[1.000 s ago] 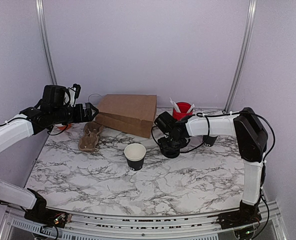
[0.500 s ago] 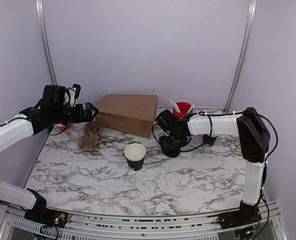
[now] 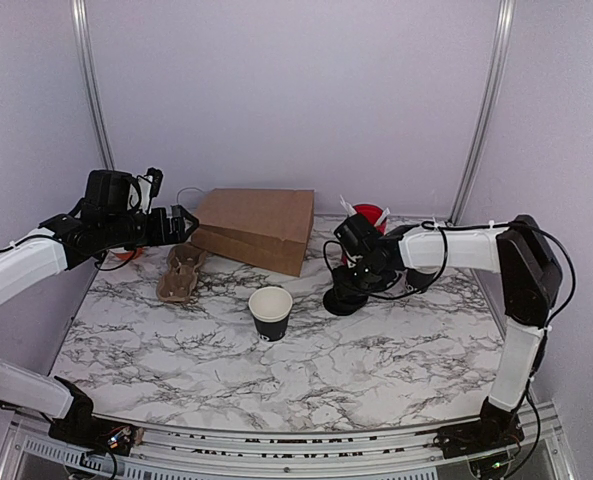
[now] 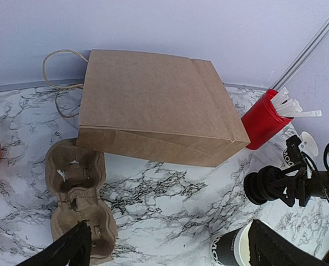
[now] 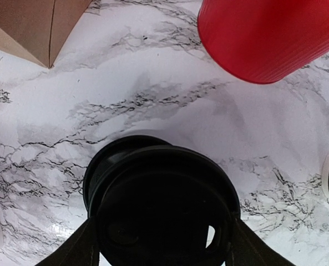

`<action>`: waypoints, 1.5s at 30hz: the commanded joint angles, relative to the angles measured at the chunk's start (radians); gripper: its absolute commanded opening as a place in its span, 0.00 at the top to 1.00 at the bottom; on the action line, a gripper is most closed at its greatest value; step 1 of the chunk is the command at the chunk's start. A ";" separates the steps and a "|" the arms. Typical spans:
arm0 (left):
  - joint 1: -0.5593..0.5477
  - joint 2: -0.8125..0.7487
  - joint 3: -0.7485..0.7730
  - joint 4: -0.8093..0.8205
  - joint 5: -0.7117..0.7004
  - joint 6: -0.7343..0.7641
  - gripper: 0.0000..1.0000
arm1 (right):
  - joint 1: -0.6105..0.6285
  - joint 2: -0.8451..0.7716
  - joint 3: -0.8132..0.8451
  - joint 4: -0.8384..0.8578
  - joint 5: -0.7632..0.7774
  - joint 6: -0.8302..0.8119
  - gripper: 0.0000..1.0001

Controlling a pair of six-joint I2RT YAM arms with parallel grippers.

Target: Pack the takeout coffee

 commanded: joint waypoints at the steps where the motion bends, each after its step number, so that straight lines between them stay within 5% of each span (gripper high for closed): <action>1: 0.004 0.016 0.009 0.006 0.055 -0.026 0.01 | -0.016 -0.054 -0.025 0.074 -0.072 0.017 0.35; 22: -0.022 0.068 -0.011 0.077 0.192 -0.158 0.01 | -0.094 -0.086 -0.160 0.259 -0.277 0.029 0.30; 45: -0.025 0.082 -0.026 0.091 0.195 -0.140 0.01 | -0.048 -0.069 -0.070 0.135 -0.124 -0.030 0.19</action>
